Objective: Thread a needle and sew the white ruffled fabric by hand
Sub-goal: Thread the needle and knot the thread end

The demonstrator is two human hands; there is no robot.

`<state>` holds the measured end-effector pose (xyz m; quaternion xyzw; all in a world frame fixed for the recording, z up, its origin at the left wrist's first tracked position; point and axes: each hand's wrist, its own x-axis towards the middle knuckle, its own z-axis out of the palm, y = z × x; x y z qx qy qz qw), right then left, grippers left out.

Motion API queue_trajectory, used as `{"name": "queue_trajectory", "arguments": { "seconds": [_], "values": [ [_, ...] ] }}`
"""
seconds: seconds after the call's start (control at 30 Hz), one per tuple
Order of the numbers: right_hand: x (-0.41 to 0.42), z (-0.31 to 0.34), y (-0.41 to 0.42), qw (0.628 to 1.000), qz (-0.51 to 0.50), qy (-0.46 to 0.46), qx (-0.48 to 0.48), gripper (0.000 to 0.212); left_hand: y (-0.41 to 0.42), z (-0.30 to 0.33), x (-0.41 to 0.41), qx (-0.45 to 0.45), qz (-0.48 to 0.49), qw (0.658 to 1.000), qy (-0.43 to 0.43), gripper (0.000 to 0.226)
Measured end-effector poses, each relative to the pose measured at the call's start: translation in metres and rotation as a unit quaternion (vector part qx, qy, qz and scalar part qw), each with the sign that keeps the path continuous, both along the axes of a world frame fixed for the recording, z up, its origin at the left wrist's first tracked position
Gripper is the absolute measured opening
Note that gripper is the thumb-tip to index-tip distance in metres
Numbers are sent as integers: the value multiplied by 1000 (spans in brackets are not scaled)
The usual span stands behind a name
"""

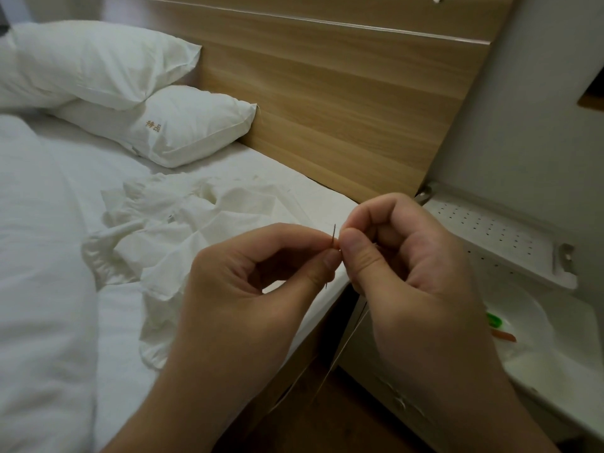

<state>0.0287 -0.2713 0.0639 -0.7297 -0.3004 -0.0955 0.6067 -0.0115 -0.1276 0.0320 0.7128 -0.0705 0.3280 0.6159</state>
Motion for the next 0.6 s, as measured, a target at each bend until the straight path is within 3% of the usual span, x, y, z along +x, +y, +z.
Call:
{"name": "queue_trajectory", "arguments": {
  "seconds": [0.6],
  "values": [
    [2,-2,-5,1000,-9,-2,-17,11,-1,0,1,-13,15,1000,-10,20]
  ]
}}
